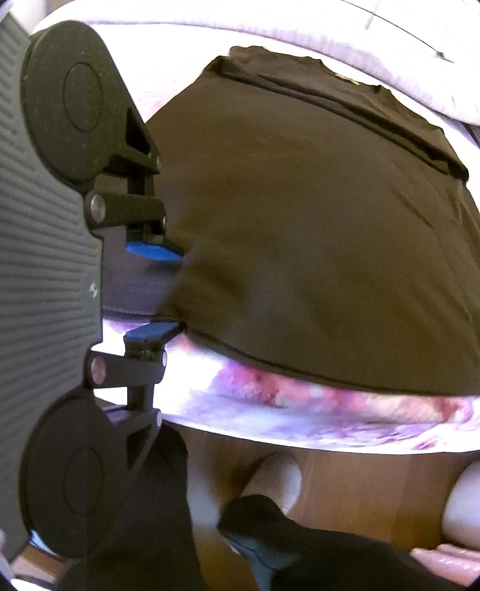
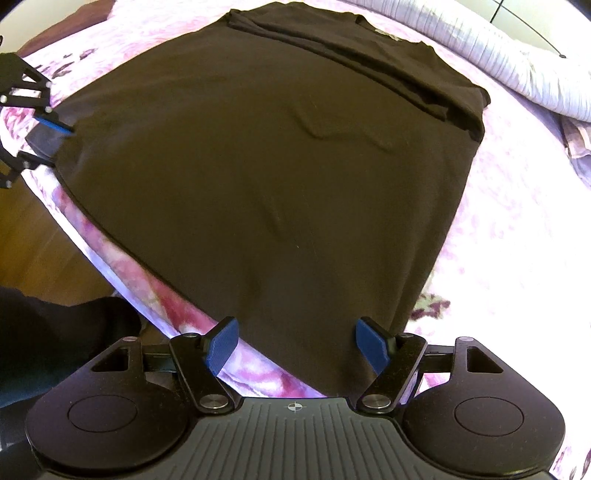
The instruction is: Fold clothes
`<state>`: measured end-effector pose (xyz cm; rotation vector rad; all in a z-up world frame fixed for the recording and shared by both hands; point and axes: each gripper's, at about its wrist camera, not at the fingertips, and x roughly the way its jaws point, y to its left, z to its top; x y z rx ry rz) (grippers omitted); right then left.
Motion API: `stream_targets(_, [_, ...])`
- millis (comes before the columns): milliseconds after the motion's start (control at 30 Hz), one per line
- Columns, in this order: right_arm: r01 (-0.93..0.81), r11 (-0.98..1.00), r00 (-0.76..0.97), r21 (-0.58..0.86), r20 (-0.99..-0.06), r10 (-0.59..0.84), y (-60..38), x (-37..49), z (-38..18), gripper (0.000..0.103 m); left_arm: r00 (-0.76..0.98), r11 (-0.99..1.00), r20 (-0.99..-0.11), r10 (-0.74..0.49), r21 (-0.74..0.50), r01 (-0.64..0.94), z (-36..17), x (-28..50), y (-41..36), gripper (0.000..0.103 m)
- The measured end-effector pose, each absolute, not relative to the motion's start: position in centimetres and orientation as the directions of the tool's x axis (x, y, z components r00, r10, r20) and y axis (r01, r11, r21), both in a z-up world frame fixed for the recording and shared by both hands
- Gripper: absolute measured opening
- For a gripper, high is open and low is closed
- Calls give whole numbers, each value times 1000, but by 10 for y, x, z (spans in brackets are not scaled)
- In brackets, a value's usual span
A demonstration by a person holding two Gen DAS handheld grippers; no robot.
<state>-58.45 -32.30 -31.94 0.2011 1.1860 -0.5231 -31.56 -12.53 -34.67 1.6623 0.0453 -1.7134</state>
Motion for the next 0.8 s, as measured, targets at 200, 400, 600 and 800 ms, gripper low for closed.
stream_targets(200, [446, 881, 305, -160, -898, -318, -307, -582, -311, 74, 139, -738, -855, -499, 504, 450, -352, -308, -109, 33])
stream_targets(400, [382, 911, 318, -158, -903, -290, -284, -577, -323, 74, 159, -746, -840, -519, 536, 395, -363, -310, -107, 32])
stream_targets(600, [271, 934, 333, -233, -887, -319, -268, -566, -336, 74, 176, -614, -836, -519, 509, 603, -342, -291, -122, 5])
stream_targets(800, [140, 939, 443, -313, -829, -342, -236, -534, -346, 74, 58, -462, -883, -466, 299, 835, -302, -261, -155, 5])
